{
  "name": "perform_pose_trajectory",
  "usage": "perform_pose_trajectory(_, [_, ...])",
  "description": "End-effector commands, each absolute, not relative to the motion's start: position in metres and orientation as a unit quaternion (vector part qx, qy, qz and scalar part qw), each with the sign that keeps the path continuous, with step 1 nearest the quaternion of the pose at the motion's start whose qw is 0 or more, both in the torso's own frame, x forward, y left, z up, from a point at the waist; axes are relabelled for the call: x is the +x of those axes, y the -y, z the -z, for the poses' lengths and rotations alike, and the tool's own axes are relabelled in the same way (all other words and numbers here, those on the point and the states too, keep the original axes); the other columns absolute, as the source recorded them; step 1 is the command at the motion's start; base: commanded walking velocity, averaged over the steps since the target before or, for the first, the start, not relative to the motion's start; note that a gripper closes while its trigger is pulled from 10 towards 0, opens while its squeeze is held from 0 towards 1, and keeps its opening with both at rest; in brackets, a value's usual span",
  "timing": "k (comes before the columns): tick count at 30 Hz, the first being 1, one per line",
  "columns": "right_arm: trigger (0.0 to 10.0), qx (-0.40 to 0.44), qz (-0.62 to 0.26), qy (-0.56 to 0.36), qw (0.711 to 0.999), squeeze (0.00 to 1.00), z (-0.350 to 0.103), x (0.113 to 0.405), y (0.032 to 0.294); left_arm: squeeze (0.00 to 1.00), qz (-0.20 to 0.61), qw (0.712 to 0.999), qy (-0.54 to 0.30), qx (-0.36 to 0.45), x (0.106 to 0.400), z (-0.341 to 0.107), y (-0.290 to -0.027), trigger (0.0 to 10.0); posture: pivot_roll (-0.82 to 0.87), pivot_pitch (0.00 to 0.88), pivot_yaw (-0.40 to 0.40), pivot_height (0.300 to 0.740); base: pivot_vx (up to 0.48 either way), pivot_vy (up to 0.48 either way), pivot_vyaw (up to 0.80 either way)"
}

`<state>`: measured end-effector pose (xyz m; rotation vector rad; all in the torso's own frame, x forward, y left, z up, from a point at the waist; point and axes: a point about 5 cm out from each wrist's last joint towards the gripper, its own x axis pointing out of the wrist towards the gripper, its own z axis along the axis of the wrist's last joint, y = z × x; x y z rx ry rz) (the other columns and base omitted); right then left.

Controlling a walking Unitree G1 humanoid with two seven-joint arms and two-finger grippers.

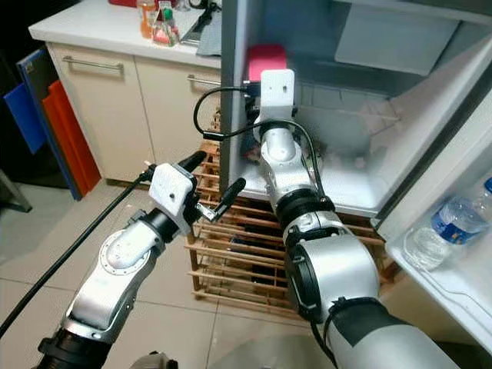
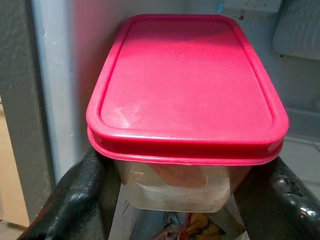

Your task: Restocking fridge

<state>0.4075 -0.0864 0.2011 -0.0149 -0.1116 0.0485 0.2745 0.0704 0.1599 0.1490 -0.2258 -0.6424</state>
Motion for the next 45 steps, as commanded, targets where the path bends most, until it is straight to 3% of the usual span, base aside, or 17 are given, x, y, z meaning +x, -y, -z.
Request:
perform_pose_trajectory(1, [0.0, -0.005, -0.014, 0.056, 0.998, 0.0, -0.2, 0.408, 0.093, 0.0, 0.333, 0.931, 0.131, 0.073, 0.275, -0.171, -0.064, 10.0, 0.1, 0.0, -0.065, 0.74, 0.48, 0.0, 0.0])
perform_pose_trajectory(17, [0.0, -0.01, 0.001, 0.051, 0.999, 0.0, -0.203, 0.411, 0.096, 0.0, 0.389, 0.908, 0.129, 0.083, 0.273, -0.175, -0.056, 10.0, 0.11, 0.0, -0.059, 0.74, 0.465, 0.0, 0.0])
perform_pose_trajectory(36, [0.0, -0.026, 0.018, 0.047, 0.998, 0.0, -0.215, 0.416, 0.105, 0.0, 0.39, 0.909, 0.122, 0.075, 0.268, -0.173, -0.056, 10.0, 0.12, 0.0, -0.064, 0.74, 0.0, 0.0, 0.0])
perform_pose_trajectory(45, [0.0, -0.023, -0.004, 0.034, 0.999, 0.0, -0.219, 0.416, 0.086, 0.0, 0.384, 0.914, 0.106, 0.08, 0.256, -0.169, -0.064, 10.0, 0.18, 0.0, -0.071, 0.74, 0.0, 0.0, 0.0])
